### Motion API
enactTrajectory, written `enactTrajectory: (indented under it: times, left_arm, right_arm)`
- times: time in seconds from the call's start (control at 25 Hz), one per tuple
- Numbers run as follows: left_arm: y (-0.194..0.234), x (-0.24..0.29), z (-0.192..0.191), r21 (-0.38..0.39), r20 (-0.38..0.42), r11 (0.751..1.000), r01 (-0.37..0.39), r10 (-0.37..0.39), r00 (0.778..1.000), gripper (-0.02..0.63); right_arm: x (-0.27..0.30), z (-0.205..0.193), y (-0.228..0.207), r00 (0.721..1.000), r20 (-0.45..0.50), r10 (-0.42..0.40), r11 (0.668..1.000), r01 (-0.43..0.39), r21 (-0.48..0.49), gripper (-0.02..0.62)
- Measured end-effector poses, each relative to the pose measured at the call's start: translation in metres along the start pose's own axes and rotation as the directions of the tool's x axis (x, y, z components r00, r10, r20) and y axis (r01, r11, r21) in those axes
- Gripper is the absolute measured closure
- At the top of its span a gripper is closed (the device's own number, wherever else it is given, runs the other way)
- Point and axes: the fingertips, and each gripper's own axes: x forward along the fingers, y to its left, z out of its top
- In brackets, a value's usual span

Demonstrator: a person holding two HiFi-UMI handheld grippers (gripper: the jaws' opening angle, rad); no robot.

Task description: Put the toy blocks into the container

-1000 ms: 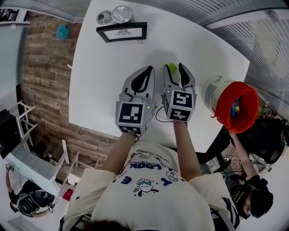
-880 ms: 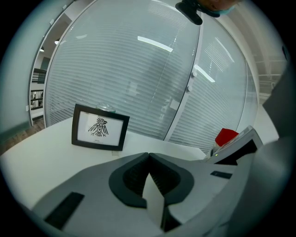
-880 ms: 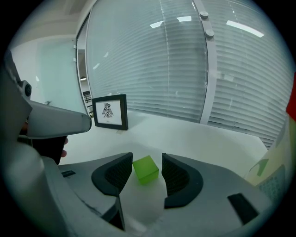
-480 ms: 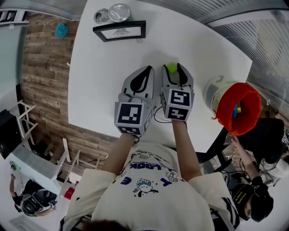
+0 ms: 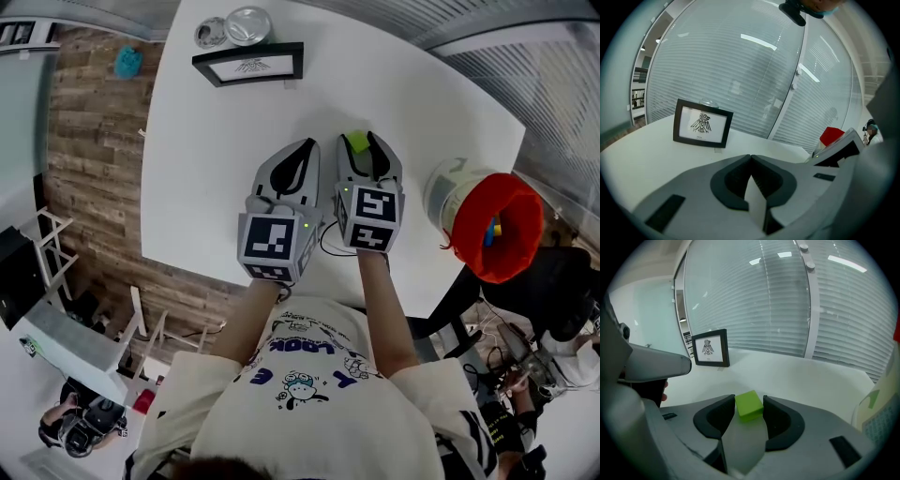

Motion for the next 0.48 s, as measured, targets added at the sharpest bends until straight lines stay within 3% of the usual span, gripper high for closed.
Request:
enactTrajectory:
  times: [0.48]
  left_arm:
    - [-0.019,-0.005,0.006,0.027,0.017,0.998,0.048,-0.049,0.999,0.575]
  right_arm:
    - [-0.038,0.031,0.001,0.995,0.104,0.001,1.0,-0.003,0.02,0.413]
